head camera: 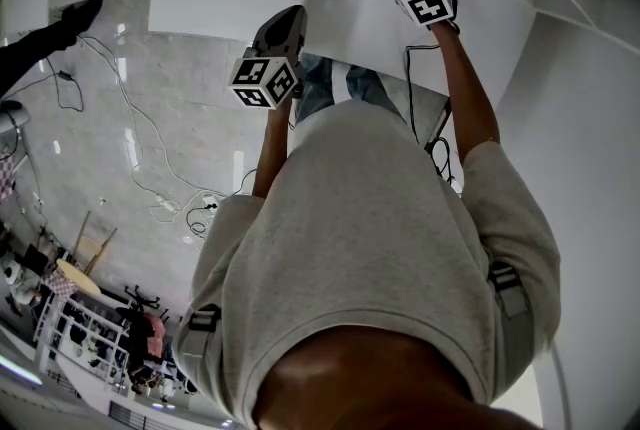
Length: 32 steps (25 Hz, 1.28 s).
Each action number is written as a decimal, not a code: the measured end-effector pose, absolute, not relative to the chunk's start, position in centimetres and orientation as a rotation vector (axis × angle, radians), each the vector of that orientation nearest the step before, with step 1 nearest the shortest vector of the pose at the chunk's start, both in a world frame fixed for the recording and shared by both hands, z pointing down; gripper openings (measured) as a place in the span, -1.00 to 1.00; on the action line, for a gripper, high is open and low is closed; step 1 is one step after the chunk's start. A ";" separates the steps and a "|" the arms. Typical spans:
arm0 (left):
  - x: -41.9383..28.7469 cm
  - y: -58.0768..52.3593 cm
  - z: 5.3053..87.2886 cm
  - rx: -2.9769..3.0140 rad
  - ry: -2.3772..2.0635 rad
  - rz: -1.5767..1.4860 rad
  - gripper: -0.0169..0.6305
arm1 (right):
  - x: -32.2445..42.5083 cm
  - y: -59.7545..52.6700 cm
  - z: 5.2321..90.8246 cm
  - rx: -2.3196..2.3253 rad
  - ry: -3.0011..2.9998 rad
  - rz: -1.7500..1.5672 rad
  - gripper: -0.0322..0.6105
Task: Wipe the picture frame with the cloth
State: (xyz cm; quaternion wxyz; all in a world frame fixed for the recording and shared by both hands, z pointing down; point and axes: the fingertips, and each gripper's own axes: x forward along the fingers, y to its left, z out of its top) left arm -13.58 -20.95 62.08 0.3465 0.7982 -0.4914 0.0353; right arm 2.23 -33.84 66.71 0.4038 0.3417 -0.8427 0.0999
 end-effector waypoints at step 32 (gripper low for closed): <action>-19.2 -18.9 62.2 1.979 -1.426 0.076 -0.90 | -9.3 -32.7 68.1 0.663 -2.232 0.264 -0.69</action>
